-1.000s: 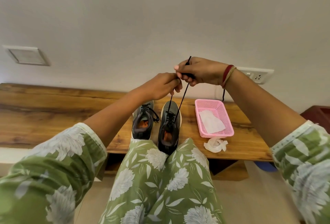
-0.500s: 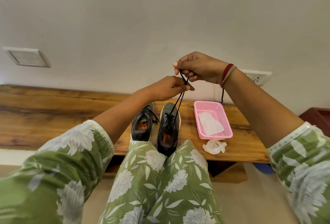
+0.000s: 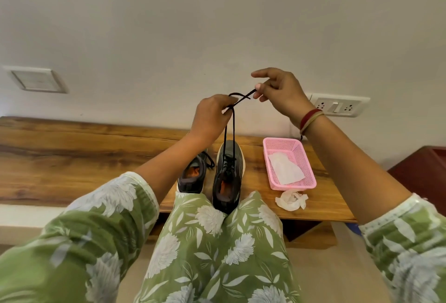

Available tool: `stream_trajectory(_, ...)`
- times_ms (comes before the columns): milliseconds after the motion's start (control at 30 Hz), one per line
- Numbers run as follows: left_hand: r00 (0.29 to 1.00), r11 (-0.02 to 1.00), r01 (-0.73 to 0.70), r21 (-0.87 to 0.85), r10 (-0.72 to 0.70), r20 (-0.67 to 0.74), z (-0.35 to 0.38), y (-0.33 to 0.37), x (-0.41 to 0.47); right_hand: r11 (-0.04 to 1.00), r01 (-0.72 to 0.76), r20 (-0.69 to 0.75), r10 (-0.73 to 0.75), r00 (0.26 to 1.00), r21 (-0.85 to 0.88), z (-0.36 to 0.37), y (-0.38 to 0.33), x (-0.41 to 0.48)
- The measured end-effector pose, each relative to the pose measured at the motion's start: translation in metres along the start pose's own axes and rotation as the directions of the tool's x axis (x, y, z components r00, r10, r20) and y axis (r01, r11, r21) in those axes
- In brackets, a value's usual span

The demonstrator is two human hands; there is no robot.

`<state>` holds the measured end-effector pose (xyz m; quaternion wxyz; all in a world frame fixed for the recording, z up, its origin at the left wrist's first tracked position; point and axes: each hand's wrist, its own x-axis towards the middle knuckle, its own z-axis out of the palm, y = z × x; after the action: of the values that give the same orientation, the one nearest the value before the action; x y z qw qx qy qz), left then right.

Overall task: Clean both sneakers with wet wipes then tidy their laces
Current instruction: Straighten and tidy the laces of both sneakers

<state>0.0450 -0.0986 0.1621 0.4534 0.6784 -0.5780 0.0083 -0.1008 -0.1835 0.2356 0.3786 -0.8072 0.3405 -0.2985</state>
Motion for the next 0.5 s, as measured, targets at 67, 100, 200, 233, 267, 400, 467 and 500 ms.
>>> stream_trajectory(67, 0.997, 0.998, -0.057, 0.041, 0.059, -0.044, 0.003, -0.003, -0.002, 0.994, -0.074, -0.074, 0.080, 0.994, 0.083, 0.002, 0.013, 0.004)
stream_trajectory(100, 0.992, 0.991, -0.116, 0.068, 0.119, -0.045, 0.004, -0.004, -0.004, 0.987, -0.117, -0.097, 0.128, 0.987, 0.111, 0.005, 0.022, 0.006)
stream_trajectory(200, 0.946, 0.938, -0.322, 0.132, 0.323, 0.013, 0.005, -0.003, -0.007, 0.949, -0.268, -0.090, 0.285, 0.954, 0.169, 0.018, 0.046, 0.012)
stream_trajectory(233, 0.923, 0.910, -0.384, 0.156, 0.381, 0.050, 0.005, -0.002, -0.007, 0.932, -0.314, -0.069, 0.331, 0.941, 0.180, 0.025, 0.052, 0.013)
stream_trajectory(267, 0.901, 0.883, -0.434, 0.180, 0.423, 0.094, 0.004, -0.002, -0.006, 0.917, -0.356, -0.042, 0.369, 0.929, 0.180, 0.032, 0.055, 0.013)
stream_trajectory(400, 0.898, 0.885, -0.400, 0.236, 0.327, 0.295, -0.004, 0.002, 0.003, 0.897, -0.411, 0.037, 0.411, 0.911, 0.163, 0.055, 0.061, 0.011)
stream_trajectory(467, 0.920, 0.947, -0.233, 0.222, 0.141, 0.365, -0.010, 0.007, 0.010, 0.931, -0.358, -0.053, 0.362, 0.931, 0.072, 0.059, 0.068, 0.009)
stream_trajectory(500, 0.917, 0.973, -0.120, 0.196, 0.033, 0.397, -0.013, 0.009, 0.015, 0.946, -0.321, -0.139, 0.325, 0.935, 0.049, 0.058, 0.069, 0.006)
